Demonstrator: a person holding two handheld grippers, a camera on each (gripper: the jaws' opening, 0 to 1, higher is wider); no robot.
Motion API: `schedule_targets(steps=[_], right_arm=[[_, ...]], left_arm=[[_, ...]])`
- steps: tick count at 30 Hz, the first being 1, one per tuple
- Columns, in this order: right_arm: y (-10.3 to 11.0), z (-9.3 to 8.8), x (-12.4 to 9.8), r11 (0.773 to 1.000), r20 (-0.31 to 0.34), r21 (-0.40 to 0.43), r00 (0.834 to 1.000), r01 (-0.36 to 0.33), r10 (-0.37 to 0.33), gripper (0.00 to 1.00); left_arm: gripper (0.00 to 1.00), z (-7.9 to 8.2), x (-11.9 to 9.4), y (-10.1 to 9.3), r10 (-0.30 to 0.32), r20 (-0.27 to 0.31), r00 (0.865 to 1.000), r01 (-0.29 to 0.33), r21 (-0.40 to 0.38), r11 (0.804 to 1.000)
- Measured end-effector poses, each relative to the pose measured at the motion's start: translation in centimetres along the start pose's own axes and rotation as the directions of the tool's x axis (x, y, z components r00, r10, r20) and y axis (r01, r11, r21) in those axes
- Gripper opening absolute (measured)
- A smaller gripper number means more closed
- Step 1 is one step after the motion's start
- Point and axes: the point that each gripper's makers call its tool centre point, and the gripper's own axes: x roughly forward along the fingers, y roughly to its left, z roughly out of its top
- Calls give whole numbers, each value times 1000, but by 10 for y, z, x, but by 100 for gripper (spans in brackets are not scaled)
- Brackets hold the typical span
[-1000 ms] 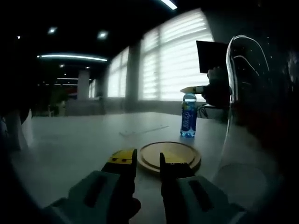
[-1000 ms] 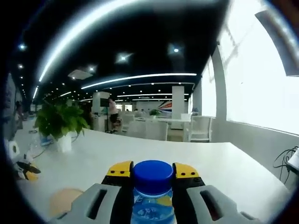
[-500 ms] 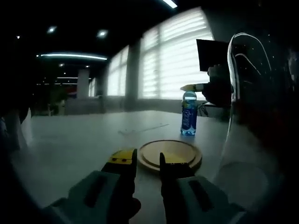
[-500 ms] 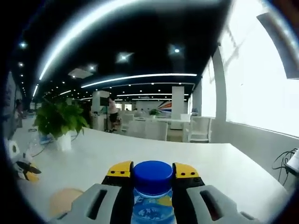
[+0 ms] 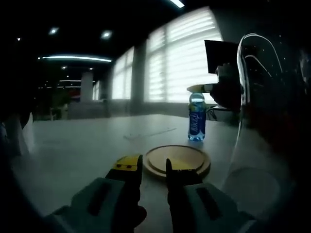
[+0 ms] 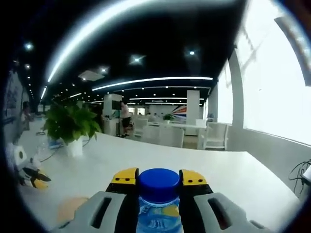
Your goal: Open the cover put in the Mizone put the cover back on
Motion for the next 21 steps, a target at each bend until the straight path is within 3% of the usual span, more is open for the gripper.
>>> schedule_targets(steps=[11, 19, 20, 21], right_arm=[[34, 5, 2, 996, 7, -10, 996, -94, 94, 24], [51, -5, 8, 989, -17, -6, 989, -146, 146, 24], [52, -2, 8, 989, 9, -1, 989, -145, 145, 24], [54, -4, 8, 989, -13, -7, 989, -150, 149, 24]], left_arm=[[15, 3, -1, -1, -4, 12, 1000, 4, -4, 1000], [15, 7, -3, -1, -1, 20, 1000, 1, -2, 1000], [15, 7, -3, -1, -1, 21, 1000, 1, -2, 1000], [15, 8, -3, 0, 0, 21, 1000, 0, -2, 1000]])
